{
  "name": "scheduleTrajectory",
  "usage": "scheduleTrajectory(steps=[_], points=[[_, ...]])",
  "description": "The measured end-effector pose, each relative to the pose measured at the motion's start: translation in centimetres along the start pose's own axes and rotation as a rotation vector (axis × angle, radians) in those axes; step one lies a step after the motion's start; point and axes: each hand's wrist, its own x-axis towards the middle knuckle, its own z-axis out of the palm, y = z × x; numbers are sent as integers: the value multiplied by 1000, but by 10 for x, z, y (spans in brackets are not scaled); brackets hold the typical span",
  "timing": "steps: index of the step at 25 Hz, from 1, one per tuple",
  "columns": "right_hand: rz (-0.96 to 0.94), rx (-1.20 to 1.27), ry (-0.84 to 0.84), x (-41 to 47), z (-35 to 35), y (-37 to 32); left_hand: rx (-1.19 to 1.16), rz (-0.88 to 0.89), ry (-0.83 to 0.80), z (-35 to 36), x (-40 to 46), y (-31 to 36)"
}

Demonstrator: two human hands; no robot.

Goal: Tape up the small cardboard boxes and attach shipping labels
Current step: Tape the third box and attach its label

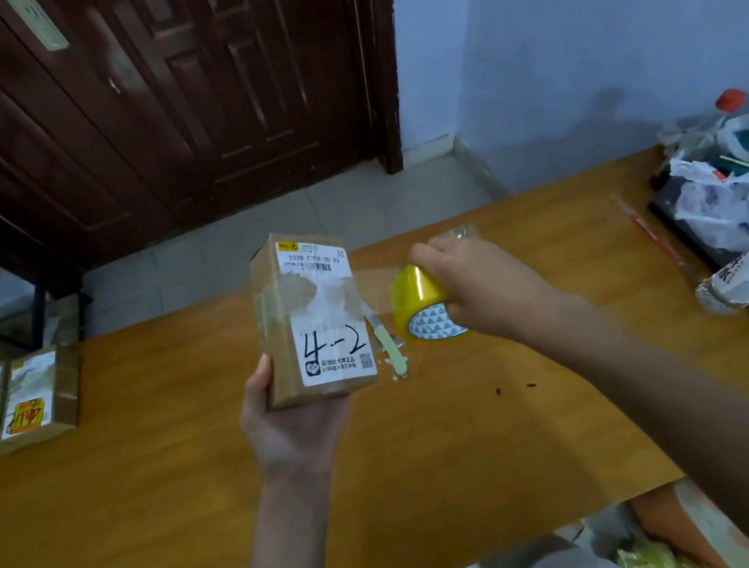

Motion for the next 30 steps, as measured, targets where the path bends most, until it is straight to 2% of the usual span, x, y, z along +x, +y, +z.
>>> scheduleTrajectory(steps=[3,10,16,21,25,27,29,30], points=[[-18,7,-6,4,11,-6,-95,-38,-49,3,0,-5],[-28,-1,59,9,18,-15,-154,-138,-124,4,2,-11],[-20,-28,109,12,22,-17,-92,-167,-23,-3,9,-5],[-32,-134,90,10,26,-15,316,-94,313,-9,15,0],[-12,-168,42,5,40,-17,1066,146,362,3,14,6],[-11,-173,26,3,44,-17,1359,282,354,10,9,10],[-4,-193,19,0,46,-20,1475,279,360,16,4,15],[-1,-214,15,-1,47,-22,1461,199,349,20,2,16]])
